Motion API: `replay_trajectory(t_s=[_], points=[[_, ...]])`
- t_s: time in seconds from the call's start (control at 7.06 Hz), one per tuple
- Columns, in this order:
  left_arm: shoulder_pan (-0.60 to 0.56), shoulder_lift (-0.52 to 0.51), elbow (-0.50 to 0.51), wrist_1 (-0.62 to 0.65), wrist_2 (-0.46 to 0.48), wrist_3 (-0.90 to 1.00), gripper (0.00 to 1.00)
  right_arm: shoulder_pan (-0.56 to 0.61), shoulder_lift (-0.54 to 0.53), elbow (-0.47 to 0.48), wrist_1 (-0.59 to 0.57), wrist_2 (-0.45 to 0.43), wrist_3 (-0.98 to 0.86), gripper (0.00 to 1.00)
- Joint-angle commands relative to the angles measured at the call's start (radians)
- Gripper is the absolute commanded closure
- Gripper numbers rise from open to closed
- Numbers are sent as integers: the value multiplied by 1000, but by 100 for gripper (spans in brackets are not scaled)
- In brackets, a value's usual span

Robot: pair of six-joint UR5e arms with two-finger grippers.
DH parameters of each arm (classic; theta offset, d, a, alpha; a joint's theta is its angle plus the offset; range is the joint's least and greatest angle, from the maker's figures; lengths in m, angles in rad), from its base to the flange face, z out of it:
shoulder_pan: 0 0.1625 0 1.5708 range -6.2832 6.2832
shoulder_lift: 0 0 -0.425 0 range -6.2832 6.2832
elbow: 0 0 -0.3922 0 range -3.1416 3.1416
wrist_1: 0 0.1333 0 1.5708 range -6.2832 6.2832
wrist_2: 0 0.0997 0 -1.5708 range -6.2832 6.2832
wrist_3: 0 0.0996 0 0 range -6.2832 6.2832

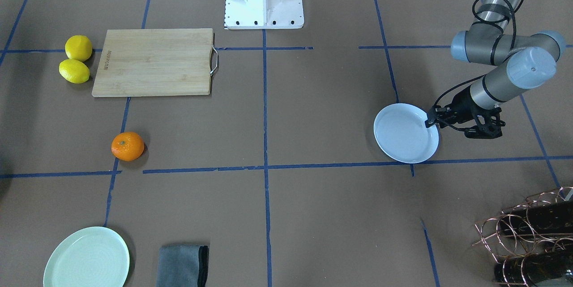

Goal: Pick orange to plate
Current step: 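Reach the left gripper to the rim of the light blue plate and grasp it, then slide the light blue plate with the left gripper toward the table center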

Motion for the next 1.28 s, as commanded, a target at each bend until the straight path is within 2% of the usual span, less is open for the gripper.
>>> replay_trajectory(t_s=[0.0,0.28,0.57,0.85,0.99,1.13], points=[[0,-10,1,0,6,-58,100,0,-1,-1,0,-1,-2,0],[0,-50,-9,0,0,-178,100,0,-1,-1,0,1,0,0],[11,-204,-23,84,-3,-256,100,0,-1,2,2,-1,3,0],[138,-330,-49,58,6,-504,100,-3,-1,2,2,-1,4,0],[216,-407,-43,60,40,-546,100,-3,0,2,2,-1,4,0],[290,-447,-41,60,156,-569,100,-15,0,2,2,-2,4,0]])
